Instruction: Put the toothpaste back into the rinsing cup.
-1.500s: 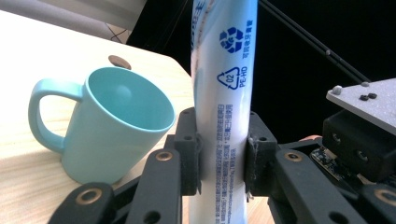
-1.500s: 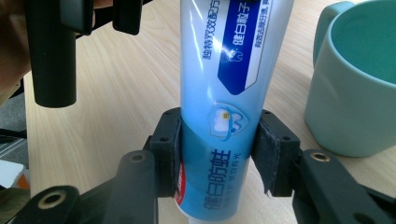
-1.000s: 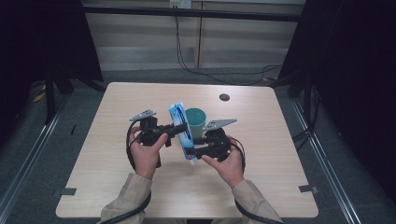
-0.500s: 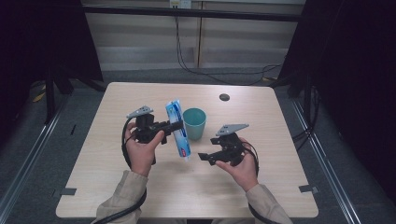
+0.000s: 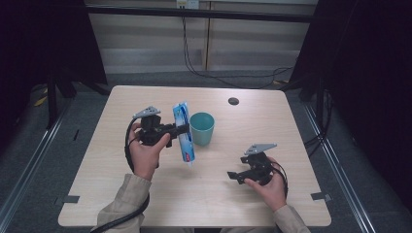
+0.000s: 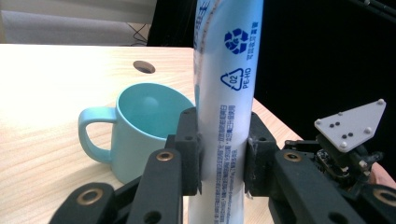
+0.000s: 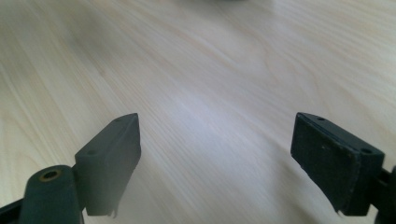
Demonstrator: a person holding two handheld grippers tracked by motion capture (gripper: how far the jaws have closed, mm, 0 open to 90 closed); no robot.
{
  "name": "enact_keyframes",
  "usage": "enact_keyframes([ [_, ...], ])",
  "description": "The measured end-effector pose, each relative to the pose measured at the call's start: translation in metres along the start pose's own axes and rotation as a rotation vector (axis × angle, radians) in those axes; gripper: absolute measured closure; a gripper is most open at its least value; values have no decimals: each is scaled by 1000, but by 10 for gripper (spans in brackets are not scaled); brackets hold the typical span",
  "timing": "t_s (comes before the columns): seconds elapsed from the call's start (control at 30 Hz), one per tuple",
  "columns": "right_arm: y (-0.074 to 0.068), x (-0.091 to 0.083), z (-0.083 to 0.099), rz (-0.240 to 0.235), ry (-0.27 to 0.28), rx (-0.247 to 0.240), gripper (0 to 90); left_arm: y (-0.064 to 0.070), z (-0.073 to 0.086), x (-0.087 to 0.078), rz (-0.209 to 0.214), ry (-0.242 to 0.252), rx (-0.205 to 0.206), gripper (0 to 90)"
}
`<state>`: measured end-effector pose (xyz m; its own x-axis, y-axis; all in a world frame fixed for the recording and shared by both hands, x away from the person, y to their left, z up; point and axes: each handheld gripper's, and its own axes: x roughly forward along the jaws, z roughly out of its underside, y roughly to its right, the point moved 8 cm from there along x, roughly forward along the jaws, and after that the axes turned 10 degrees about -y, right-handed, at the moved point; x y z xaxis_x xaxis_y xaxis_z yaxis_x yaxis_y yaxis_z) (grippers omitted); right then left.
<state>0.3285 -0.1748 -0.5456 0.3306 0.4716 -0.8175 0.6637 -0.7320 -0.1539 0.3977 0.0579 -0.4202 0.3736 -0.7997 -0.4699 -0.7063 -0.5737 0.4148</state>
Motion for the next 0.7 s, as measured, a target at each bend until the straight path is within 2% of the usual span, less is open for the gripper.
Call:
enact_keyframes([
  [0.17, 7, 0, 16, 46, -18, -3, 150, 3, -4, 0, -4, -6, 9, 722],
  [0.3, 6, 0, 24, 54, -22, -29, 150, 2, -7, -1, -11, -7, 20, 722],
  [0.37, 5, 1, 27, 43, -25, -35, 143, 1, -9, -2, -17, -9, 23, 722],
  [0.43, 5, 0, 30, 60, -21, -60, 143, 1, -10, -3, -21, -9, 26, 722],
  [0.53, 5, 0, 31, 60, -23, -60, 143, 0, -12, -5, -28, -7, 30, 722],
  [0.6, 6, -1, 32, 78, -28, -78, 143, 0, -13, -5, -32, -11, 33, 722],
  [0.7, 6, 0, 34, 90, -9, -79, 139, -1, -14, -6, -36, -8, 32, 721],
])
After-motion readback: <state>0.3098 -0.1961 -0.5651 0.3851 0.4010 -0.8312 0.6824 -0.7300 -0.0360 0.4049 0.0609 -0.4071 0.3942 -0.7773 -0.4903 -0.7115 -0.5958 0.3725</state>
